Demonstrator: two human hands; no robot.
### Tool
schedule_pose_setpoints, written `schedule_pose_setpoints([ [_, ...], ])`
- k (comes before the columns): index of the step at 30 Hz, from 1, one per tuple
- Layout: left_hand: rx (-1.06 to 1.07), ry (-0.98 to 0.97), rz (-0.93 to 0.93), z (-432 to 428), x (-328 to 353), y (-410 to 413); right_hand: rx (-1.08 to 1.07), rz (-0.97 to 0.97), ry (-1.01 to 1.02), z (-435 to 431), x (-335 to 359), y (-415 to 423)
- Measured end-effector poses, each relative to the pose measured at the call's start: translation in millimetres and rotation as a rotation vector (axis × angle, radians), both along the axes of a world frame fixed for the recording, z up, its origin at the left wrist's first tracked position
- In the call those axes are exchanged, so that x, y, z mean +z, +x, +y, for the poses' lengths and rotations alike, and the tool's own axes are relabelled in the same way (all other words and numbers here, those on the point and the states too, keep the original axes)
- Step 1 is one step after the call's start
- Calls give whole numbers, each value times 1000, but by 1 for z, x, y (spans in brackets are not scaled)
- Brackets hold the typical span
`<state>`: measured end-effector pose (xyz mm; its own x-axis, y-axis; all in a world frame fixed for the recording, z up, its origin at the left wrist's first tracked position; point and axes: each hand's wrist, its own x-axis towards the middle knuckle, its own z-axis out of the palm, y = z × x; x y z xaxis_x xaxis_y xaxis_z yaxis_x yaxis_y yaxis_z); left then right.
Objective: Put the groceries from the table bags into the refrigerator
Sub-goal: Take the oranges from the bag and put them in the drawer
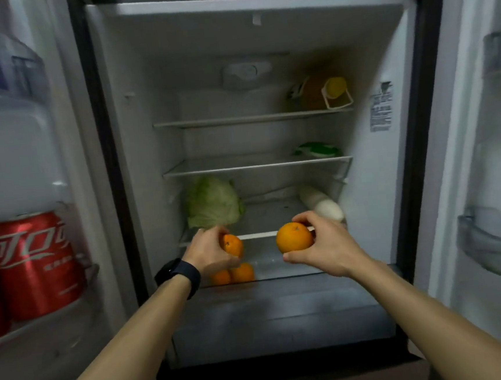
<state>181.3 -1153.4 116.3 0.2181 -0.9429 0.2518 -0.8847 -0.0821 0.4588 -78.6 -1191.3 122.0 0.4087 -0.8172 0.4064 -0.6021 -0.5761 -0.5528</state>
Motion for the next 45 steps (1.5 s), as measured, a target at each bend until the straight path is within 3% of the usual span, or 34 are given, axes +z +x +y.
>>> schedule_pose_setpoints([
  [5,45,253,-126,-40,-24,18,116,282,53,-60,-7,34],
  [10,63,511,-306,-71,-46,41,255,709,141,-100,-32,83],
  [15,-18,648,-377,-98,-59,57,334,940,211,-122,-58,127],
  [24,-125,697,-330,-112,-88,63,413,968,112,-130,-89,151],
  [39,-90,717,-340,-117,-98,67,400,872,206,-138,-105,147],
  [45,-105,723,-270,-115,-90,63,370,934,232,-136,-98,150],
])
